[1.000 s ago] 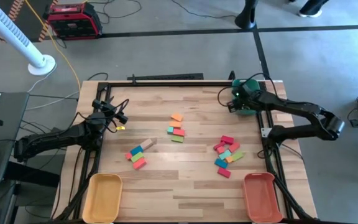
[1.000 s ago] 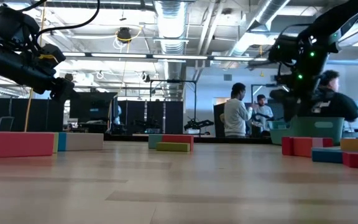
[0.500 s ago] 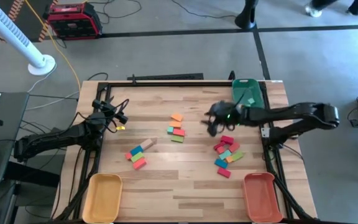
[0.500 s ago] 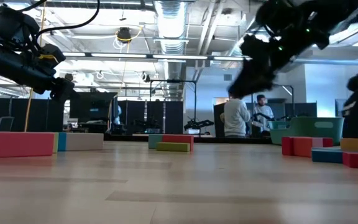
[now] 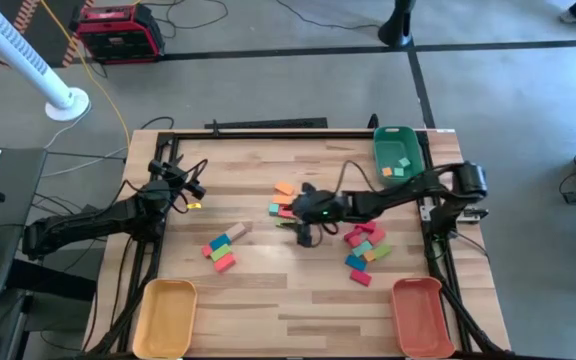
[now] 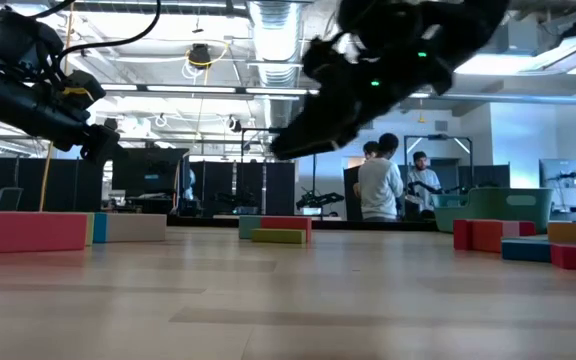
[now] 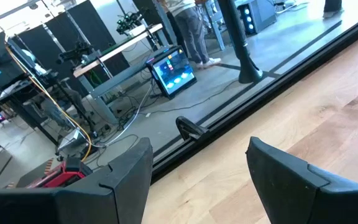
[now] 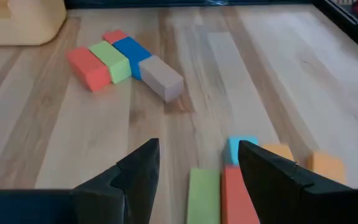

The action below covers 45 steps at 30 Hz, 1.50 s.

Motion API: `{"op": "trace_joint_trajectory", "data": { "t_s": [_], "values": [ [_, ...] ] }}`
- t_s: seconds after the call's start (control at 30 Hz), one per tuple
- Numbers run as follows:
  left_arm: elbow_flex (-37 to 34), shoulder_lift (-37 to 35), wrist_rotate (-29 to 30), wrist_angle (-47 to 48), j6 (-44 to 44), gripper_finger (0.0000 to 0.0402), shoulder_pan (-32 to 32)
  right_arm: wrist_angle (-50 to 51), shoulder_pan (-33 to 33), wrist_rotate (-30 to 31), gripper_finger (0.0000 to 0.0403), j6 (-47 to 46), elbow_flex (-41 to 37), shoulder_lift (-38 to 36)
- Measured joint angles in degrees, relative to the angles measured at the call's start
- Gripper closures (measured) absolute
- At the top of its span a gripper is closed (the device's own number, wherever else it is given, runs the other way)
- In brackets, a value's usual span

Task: Sort blocks by size
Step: Put the blue square block into the green bin

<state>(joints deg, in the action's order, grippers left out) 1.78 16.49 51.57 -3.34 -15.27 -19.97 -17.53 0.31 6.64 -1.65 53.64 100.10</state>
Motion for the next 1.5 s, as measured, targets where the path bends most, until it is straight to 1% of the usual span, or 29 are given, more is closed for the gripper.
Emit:
{"op": "trace_joint_trajectory", "data": {
  "t_s": [0.17,0.3,0.53,0.77,0.9,1.27,1.37,1.5],
  "values": [
    [-0.02,0.0,0.02,-0.01,0.02,0.0154,0.0,8.85,-1.42,-0.05,0.0157,1.99,8.56,5.96],
    [0.0,0.0,0.0,-0.02,0.0,0.0154,0.0,12.7,-3.09,-0.03,0.0157,2.17,13.59,10.09],
    [-0.01,-0.01,0.02,-0.02,0.0,0.0154,0.0,16.52,-5.88,-0.03,0.0157,2.32,18.15,15.45],
    [0.0,0.0,0.02,-0.02,0.0,0.0154,0.0,17.5,-6.73,-0.27,0.0159,3.05,18.41,15.57],
    [0.0,0.0,0.02,-0.02,0.01,0.0154,0.0,17.63,-6.64,-3.72,0.0165,3.0,18.41,15.84],
    [-0.01,-0.04,0.01,-0.05,0.01,0.0154,-0.01,17.25,-5.99,-3.69,0.018,1.5,18.8,19.28],
    [-0.01,-0.02,-0.02,-0.05,0.0,0.0154,0.0,17.13,-5.99,-3.7,0.019,1.55,18.74,19.29],
    [0.0,0.0,-0.02,-0.05,0.02,0.0154,0.0,17.26,-5.91,-3.7,0.022,1.64,18.71,19.31]
  ]
}}
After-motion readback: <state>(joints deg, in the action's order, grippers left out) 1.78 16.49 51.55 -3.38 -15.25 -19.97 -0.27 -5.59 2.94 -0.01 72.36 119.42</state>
